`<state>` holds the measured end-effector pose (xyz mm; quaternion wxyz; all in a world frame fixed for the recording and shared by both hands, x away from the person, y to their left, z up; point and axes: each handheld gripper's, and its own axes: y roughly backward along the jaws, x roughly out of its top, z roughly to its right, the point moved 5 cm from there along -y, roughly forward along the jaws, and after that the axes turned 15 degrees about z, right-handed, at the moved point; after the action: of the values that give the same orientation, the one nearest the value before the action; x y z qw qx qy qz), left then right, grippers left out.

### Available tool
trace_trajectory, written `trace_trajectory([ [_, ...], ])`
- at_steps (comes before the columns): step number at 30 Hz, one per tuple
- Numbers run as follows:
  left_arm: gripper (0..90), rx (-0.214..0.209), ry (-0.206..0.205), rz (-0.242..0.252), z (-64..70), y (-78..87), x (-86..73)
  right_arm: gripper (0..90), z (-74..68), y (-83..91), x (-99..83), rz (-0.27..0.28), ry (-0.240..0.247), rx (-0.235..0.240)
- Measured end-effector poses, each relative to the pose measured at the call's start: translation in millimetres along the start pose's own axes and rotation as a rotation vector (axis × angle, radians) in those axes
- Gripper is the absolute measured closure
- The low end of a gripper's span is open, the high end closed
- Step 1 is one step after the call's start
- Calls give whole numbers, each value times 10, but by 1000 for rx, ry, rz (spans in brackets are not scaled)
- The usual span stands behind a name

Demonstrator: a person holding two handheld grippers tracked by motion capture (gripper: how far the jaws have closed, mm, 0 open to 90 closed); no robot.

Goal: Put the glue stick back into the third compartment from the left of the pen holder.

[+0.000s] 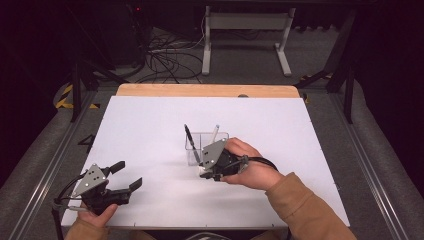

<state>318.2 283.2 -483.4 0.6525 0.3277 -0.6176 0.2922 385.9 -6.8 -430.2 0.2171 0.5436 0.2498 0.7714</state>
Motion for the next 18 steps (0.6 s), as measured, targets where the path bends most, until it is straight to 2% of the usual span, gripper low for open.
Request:
trace_trajectory([
  [3,164,1,-1,0,0,-1,0,677,3,61,29,47,-25,-33],
  [8,164,0,0,-2,-1,1,0,677,17,162,67,159,-87,-88],
  [18,164,-1,-4,-3,-4,-1,-1,676,68,315,99,330,-180,-197],
])
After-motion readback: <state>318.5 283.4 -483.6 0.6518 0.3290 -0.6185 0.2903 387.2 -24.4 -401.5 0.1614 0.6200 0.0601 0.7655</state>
